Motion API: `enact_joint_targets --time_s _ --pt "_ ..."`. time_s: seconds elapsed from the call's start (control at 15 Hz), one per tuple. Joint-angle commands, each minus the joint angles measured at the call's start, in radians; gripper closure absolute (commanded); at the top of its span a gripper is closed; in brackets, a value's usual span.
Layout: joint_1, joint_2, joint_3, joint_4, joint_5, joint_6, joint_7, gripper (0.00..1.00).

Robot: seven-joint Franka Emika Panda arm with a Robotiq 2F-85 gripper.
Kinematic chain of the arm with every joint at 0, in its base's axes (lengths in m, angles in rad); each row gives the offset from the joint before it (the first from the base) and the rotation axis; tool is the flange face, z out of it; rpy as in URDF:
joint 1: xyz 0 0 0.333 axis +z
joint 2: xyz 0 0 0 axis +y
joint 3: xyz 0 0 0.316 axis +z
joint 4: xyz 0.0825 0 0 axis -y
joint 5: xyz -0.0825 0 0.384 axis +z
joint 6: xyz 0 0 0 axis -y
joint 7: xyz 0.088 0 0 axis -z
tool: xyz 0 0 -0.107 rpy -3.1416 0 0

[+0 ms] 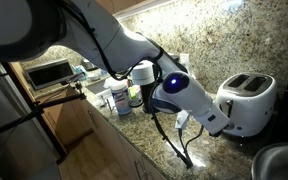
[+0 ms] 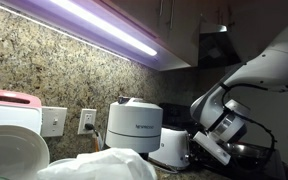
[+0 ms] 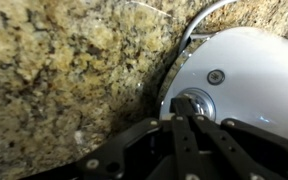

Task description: Press the button on the toaster

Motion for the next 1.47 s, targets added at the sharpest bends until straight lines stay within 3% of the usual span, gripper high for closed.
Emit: enact_joint_targets --time_s 0.0,0.53,0.6,1.0,1.4 --pt "0.004 -0.012 0.002 0.02 0.012 0.016 0.016 1.0" --pt "0.028 -0.011 -0.041 -0.014 -0.006 -0.002 0.049 1.0" --pt "0.011 -0.018 -0.022 -0.033 -0.078 0.022 0.111 1.0" --pt "0.003 -0.019 -0.025 -0.044 -0.21 0.009 0.251 1.0" --pt "-0.052 -0.015 0.067 0.016 -0.164 0.065 0.195 1.0"
